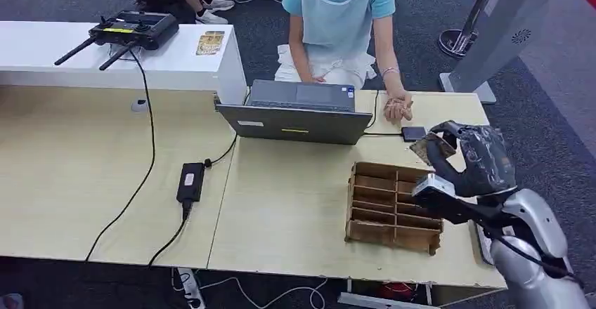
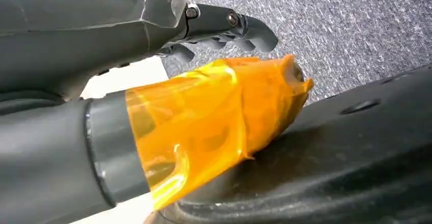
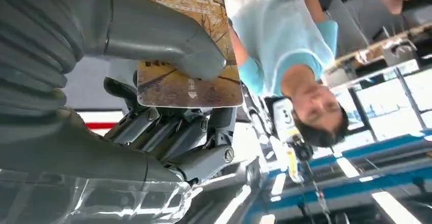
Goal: Pass the card to the sensor for recognition and then transmit it.
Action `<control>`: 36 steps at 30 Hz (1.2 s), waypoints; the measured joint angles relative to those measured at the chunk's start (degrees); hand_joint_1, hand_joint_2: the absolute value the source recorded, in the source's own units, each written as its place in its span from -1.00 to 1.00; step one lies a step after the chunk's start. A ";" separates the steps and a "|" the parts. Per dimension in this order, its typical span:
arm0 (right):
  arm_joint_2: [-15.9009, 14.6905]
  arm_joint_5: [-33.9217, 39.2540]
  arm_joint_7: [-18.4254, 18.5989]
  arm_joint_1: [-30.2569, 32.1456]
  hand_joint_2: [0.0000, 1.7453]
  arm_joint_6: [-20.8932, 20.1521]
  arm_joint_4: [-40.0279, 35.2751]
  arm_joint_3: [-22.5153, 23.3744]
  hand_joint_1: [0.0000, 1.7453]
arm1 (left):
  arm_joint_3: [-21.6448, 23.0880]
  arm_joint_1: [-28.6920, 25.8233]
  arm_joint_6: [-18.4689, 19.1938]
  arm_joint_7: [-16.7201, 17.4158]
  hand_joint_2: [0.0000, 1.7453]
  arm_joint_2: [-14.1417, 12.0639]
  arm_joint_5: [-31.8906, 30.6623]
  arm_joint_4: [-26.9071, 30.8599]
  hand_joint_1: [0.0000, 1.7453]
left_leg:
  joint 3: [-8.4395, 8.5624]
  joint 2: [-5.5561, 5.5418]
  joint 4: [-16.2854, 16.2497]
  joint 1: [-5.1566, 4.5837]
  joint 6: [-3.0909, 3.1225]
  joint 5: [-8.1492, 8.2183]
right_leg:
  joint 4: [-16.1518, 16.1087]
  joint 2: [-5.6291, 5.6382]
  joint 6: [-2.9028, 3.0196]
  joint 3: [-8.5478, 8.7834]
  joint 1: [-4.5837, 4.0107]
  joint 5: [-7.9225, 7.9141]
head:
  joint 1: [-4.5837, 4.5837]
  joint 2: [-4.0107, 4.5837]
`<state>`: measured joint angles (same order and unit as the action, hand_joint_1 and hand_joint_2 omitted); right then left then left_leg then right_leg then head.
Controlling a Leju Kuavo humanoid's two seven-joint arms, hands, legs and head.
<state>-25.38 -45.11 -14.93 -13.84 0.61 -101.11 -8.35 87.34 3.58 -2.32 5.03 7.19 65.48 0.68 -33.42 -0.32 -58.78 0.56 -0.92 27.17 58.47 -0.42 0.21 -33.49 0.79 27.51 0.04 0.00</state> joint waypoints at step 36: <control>12.79 -2.32 8.94 -48.33 1.00 -9.02 48.99 -17.79 1.00 | 0.00 0.68 2.32 -0.17 -1.00 -3.02 -11.37 0.81 -1.00 | -0.06 0.08 0.00 0.03 -0.02 -0.19 | 0.11 0.06 0.07 -0.06 -0.03 -0.12 | -0.02 -0.02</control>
<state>-12.59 -47.43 -5.99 -62.17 -8.41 -52.12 -26.14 87.34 4.26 0.00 4.85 4.17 54.12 1.49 -33.48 -0.24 -58.78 0.59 -0.94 26.98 58.57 -0.36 0.28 -33.56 0.76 27.38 0.02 -0.02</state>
